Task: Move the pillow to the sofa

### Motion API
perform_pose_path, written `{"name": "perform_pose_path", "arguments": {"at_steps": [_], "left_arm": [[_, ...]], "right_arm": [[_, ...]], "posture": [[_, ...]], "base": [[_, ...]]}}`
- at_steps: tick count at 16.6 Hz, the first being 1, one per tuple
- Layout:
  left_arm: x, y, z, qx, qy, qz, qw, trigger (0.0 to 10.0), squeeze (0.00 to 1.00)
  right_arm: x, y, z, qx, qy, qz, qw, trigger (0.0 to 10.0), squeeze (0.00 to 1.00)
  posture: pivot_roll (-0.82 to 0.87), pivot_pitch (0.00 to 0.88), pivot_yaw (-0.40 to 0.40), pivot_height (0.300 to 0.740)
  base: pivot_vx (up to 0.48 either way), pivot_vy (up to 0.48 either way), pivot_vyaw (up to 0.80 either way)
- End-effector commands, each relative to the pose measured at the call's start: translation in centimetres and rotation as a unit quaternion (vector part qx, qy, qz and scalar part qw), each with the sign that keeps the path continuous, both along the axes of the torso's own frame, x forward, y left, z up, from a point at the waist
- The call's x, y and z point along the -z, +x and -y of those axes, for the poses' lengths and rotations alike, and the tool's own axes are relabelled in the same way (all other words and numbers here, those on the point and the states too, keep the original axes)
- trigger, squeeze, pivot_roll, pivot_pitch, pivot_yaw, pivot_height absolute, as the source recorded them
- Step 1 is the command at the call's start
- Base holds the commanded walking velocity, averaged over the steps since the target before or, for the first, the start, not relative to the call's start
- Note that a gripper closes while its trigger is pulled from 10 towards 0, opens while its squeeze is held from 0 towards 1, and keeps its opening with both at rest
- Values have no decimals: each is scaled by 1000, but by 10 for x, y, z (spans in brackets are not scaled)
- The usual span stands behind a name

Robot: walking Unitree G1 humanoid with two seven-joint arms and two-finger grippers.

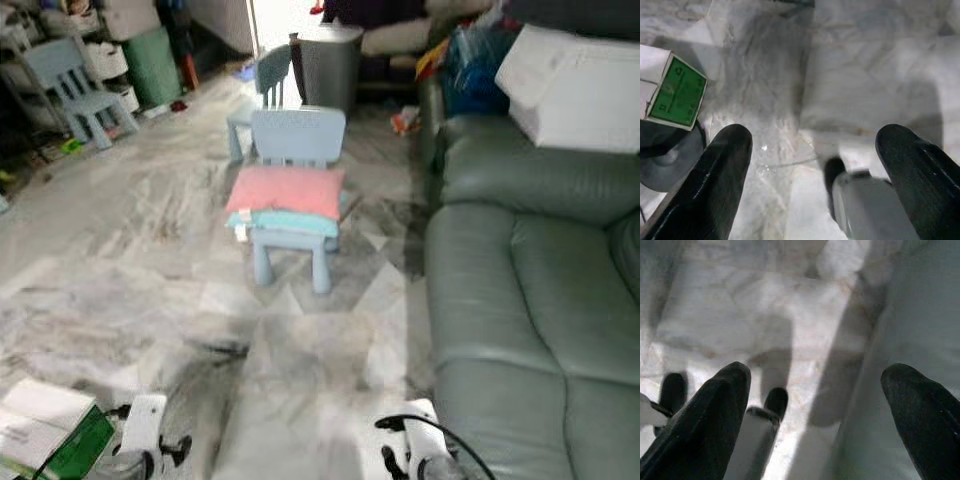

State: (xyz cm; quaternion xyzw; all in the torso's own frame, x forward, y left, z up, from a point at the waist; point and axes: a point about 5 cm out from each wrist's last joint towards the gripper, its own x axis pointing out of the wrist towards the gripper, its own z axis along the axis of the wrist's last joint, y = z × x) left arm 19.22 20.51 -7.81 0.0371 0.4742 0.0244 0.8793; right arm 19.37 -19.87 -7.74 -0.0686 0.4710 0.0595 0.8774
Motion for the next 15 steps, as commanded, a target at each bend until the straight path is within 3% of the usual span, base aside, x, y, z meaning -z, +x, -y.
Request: {"name": "perform_pose_path", "arguments": {"at_steps": [1, 11, 15], "left_arm": [[-2, -2, -16, -6, 18, -2, 1000, 10000, 0], [-3, -3, -20, 11, 34, -8, 999, 10000, 0], [-1, -5, -19, 14, 33, -13, 999, 10000, 0]], "right_arm": [[-2, 8, -17, -9, 20, 11, 1000, 10000, 0], [-2, 8, -17, -11, 19, 11, 1000, 10000, 0], [-2, 7, -17, -10, 21, 11, 1000, 10000, 0]], "posture": [[-76, 0, 18, 740], [-78, 0, 19, 740], [-77, 0, 19, 740]], "base": [[281, 390, 0], [296, 377, 0], [455, 0, 0]]}}
